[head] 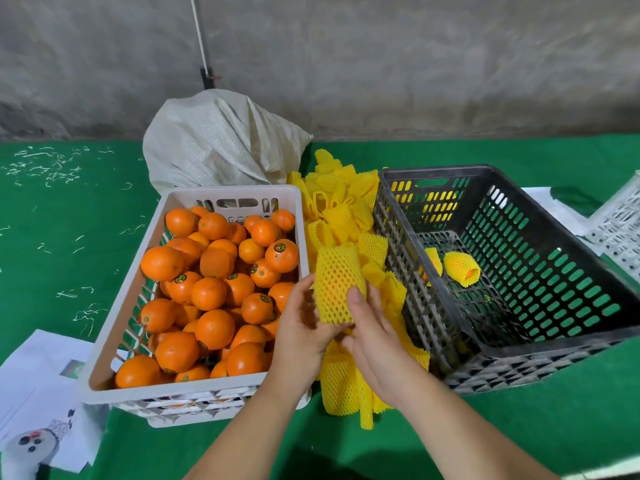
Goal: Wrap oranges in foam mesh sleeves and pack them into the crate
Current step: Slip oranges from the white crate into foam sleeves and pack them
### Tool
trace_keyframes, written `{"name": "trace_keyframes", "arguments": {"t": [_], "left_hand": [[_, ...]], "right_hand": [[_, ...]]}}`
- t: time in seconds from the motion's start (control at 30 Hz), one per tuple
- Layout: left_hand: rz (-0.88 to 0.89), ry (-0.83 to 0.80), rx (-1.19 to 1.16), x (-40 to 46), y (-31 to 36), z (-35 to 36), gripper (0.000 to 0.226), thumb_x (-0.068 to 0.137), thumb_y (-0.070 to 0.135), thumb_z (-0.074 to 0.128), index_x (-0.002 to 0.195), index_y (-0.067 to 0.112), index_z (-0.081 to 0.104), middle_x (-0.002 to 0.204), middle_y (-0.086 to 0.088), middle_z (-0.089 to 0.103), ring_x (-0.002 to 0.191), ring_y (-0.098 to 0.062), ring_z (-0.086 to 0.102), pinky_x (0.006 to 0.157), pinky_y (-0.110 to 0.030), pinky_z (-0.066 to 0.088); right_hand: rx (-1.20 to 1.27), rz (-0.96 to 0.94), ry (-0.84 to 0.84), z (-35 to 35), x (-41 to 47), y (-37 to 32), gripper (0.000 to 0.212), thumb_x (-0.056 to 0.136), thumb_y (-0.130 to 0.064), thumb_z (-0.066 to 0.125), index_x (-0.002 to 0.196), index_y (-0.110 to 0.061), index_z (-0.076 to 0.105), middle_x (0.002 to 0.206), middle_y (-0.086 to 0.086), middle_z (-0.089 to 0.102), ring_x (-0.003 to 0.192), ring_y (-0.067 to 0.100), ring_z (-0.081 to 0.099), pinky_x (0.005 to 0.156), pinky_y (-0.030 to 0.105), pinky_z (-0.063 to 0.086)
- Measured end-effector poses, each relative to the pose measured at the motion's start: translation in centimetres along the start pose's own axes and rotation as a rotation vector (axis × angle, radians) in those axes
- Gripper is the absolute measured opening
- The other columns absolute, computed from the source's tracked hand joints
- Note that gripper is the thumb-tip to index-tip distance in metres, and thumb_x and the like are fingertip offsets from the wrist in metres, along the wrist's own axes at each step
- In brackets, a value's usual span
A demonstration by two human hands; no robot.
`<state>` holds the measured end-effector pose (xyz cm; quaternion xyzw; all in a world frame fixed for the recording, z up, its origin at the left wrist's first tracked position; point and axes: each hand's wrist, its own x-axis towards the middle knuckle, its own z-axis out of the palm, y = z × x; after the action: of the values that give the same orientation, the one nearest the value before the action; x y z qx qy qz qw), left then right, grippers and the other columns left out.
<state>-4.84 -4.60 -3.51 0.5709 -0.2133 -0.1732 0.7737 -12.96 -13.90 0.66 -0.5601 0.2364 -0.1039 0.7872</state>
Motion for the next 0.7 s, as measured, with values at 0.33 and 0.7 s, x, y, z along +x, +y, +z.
{"name": "trace_keyframes", "arguments": {"t": [0.33,0.7], "left_hand": [[-0.058,-0.1,0.107,0.1,-0.6,-0.2,0.07,0.085,0.0,0.081,0.147,0.019,0.055,0.126,0.009,0.074,0.112,-0.014,0.074,0.087,-0.024,0.06],[-0.011,-0.012,0.214,-0.4,-0.7,-0.7,0.062,0.097,-0.005,0.066,0.151,0.023,0.053,0.131,-0.005,0.07,0.12,-0.025,0.068,0.101,-0.052,0.057]], "right_hand": [[0.106,-0.069,0.004,-1.1,-0.6,-0.4,0.073,0.086,-0.046,0.074,0.15,-0.028,0.043,0.14,0.007,0.063,0.125,0.031,0.064,0.111,0.054,0.045],[-0.131,-0.112,-0.009,-0.6,-0.1,0.7,0.07,0.092,-0.055,0.05,0.154,-0.046,0.021,0.141,-0.01,0.061,0.121,0.006,0.064,0.086,0.018,0.056]]}}
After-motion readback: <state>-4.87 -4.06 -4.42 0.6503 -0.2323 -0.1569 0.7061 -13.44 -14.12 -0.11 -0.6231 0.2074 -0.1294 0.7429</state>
